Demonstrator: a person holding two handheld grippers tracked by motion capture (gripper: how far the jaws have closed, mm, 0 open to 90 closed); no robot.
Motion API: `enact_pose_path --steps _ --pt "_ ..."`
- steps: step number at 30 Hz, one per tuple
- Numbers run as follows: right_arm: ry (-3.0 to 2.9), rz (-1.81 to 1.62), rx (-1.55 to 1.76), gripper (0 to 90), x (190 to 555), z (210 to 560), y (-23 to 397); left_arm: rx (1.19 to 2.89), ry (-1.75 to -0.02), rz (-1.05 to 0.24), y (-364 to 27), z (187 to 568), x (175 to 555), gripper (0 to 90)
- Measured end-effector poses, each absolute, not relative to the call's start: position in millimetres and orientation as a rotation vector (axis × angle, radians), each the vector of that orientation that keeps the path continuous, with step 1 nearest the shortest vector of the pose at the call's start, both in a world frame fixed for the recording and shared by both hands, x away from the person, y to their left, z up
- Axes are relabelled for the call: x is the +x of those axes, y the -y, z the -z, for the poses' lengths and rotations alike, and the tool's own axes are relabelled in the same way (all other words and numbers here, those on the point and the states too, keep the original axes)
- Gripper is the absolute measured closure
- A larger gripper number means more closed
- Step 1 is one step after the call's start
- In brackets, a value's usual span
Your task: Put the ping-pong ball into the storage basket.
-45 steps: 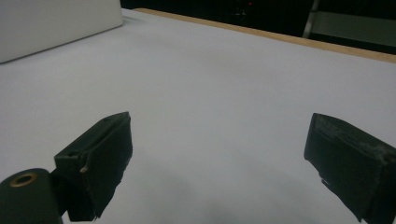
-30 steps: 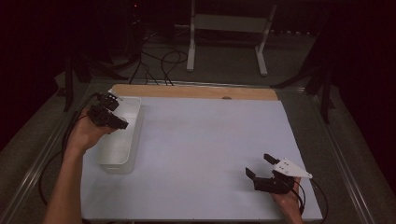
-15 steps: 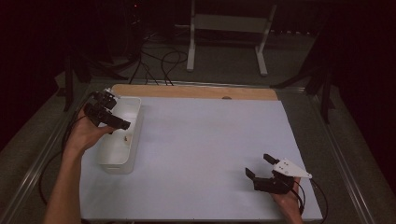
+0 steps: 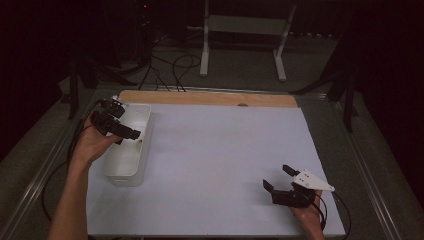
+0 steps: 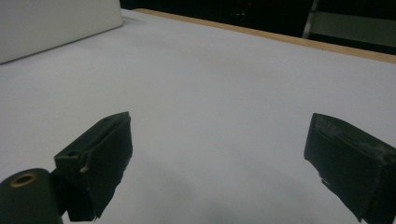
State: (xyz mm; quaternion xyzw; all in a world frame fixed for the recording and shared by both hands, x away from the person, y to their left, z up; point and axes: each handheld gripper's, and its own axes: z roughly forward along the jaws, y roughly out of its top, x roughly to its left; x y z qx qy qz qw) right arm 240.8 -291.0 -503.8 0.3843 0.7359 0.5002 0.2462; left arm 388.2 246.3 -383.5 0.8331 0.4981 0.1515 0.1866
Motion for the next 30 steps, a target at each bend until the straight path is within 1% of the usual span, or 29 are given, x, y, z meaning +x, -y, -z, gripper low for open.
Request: enact_pose_path --steps 11,22,30 --pt "-2.007 -1.365 1.046 7.6 240.8 503.7 291.3 2.338 -1.368 -0.441 -243.9 389.0 385.5 0.5" --pt "-2.005 -1.369 1.046 7.6 240.5 503.5 291.5 2.317 -1.285 -0.476 -235.9 394.7 376.2 0.5" --pt "-2.006 -1.371 1.048 7.6 240.4 503.5 291.1 2.265 -1.238 -0.496 -234.9 399.2 367.9 0.3"
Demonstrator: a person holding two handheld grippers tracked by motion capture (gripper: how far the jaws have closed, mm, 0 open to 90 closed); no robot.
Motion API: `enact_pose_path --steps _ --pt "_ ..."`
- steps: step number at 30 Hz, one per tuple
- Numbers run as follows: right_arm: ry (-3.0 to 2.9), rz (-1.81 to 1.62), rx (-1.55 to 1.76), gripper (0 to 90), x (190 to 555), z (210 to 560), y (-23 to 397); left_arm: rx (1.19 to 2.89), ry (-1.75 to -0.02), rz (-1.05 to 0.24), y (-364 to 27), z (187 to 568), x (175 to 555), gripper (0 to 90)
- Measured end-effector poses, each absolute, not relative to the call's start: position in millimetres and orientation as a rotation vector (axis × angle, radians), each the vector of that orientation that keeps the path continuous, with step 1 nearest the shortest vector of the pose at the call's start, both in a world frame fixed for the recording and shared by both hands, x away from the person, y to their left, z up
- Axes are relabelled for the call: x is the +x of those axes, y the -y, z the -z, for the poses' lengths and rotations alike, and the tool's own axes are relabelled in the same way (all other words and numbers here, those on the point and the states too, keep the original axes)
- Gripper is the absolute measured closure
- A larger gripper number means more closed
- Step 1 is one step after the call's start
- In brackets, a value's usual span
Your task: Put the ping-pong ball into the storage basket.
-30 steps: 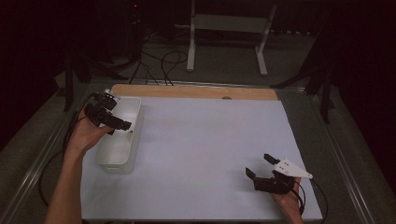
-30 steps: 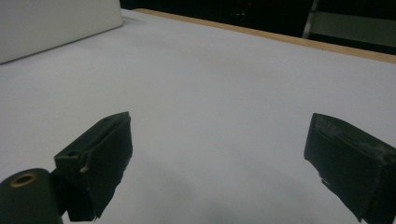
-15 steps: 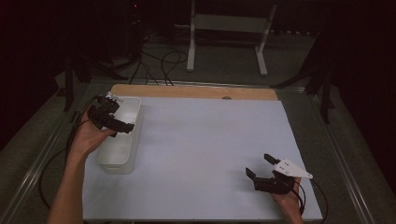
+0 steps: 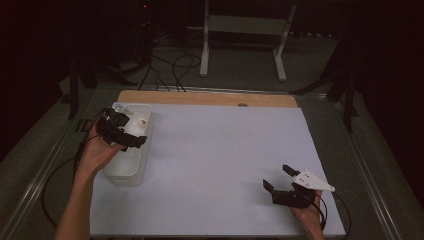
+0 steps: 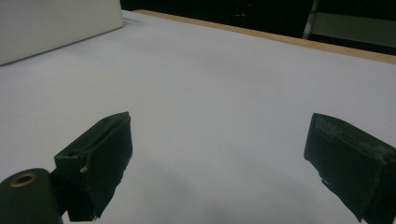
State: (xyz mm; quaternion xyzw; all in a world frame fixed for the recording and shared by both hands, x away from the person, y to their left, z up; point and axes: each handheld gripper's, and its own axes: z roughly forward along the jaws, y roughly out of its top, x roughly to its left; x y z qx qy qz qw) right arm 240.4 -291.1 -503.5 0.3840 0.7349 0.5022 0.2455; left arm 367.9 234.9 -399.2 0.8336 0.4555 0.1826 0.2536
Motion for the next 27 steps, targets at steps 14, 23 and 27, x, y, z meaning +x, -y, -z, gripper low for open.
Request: enact_pose_path --steps 14,23,27 --pt "-2.005 -1.371 1.048 7.6 240.8 503.7 291.1 2.229 -1.176 -0.514 -229.3 411.8 356.5 0.3" --pt "-2.002 -1.372 1.048 7.6 240.7 503.6 291.5 2.201 -1.143 -0.520 -227.0 420.2 349.6 0.3" --pt "-2.003 -1.375 1.049 7.6 240.3 503.3 291.3 2.190 -1.121 -0.520 -227.2 423.8 346.7 0.3"
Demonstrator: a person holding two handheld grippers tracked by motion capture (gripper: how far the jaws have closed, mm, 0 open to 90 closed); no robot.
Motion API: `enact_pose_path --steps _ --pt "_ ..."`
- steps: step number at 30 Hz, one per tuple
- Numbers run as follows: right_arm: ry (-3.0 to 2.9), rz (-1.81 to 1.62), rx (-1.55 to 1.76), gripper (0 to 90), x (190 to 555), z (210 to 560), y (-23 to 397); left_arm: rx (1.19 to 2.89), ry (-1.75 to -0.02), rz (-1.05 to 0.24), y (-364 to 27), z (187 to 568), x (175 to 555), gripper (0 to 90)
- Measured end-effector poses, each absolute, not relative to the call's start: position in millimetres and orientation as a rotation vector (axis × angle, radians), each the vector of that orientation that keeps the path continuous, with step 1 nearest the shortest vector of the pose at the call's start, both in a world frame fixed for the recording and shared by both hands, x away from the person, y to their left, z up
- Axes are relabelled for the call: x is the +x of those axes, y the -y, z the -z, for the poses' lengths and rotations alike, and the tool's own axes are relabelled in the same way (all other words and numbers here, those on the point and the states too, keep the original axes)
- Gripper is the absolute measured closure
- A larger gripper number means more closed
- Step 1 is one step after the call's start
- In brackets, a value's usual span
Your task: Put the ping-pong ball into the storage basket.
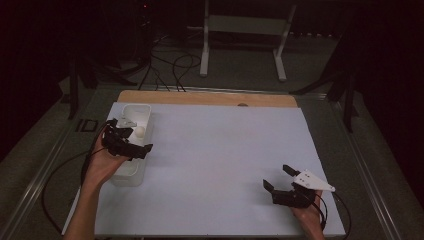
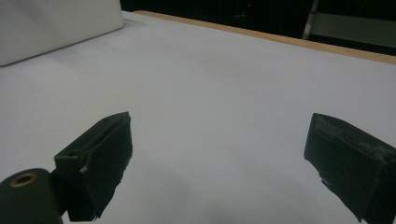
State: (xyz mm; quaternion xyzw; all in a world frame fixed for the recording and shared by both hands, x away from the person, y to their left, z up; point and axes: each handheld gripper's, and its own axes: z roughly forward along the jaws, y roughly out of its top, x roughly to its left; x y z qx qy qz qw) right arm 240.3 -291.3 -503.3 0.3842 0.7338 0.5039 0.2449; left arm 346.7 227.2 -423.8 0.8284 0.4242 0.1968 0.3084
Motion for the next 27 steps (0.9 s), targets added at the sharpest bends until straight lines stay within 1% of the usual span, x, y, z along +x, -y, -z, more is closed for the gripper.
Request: enact_pose_path --steps 27 --pt "-1.997 -1.374 1.058 7.6 240.5 503.5 291.5 2.089 -1.083 -0.504 -232.0 435.5 322.1 0.3"
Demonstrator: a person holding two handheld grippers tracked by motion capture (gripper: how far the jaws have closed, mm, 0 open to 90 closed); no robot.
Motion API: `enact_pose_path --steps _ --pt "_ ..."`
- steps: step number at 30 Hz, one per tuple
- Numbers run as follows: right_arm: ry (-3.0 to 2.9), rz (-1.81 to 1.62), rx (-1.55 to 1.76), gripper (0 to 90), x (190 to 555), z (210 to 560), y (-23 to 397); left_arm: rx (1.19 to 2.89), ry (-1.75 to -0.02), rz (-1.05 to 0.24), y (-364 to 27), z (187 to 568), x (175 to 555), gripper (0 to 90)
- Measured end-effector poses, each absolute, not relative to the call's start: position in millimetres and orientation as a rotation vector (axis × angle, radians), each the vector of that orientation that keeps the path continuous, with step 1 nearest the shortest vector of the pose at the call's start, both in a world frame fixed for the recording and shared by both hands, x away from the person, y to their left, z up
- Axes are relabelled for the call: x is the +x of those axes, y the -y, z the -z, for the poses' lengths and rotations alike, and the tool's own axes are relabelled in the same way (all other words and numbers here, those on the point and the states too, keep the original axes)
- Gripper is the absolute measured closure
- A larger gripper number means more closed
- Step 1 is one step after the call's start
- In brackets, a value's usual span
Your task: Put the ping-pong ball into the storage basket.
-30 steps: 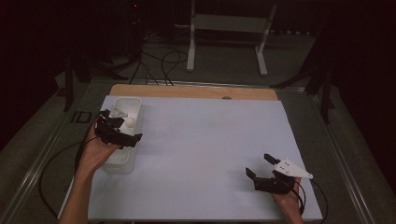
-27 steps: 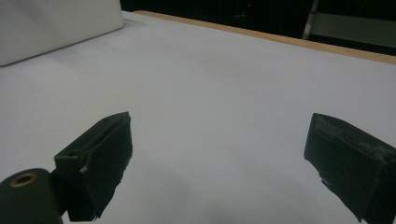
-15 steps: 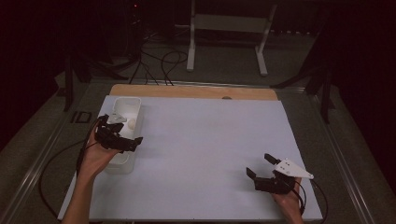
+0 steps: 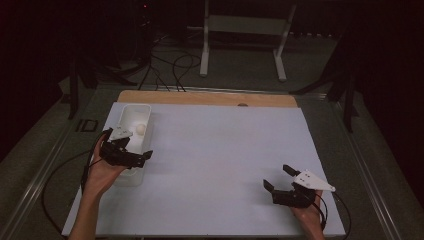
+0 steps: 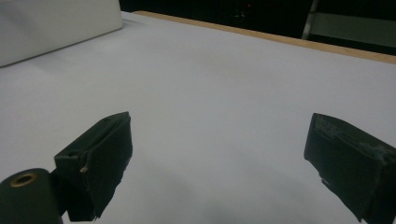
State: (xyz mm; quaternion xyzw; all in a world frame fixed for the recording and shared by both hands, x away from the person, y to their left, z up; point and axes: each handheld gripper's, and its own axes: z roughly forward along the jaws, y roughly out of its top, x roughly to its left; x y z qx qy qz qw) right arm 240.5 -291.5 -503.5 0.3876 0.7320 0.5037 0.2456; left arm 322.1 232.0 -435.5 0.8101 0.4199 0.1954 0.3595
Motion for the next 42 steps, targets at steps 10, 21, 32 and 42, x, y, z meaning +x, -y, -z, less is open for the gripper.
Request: enact_pose_path --steps 10,21,32,42 --pt "-2.000 -1.376 1.056 7.6 240.0 503.5 291.0 2.035 -1.054 -0.496 -235.9 437.2 309.7 0.3" --pt "-2.005 -1.374 1.058 7.6 239.8 504.2 289.7 1.980 -1.016 -0.496 -238.7 446.3 292.9 0.4" --pt "-2.003 -1.371 1.064 7.6 239.8 504.5 290.1 1.937 -0.960 -0.525 -240.0 454.1 280.8 0.4" --pt "-2.008 -1.365 1.068 7.6 240.6 504.6 291.1 1.905 -0.945 -0.526 -241.8 463.1 275.9 0.4"
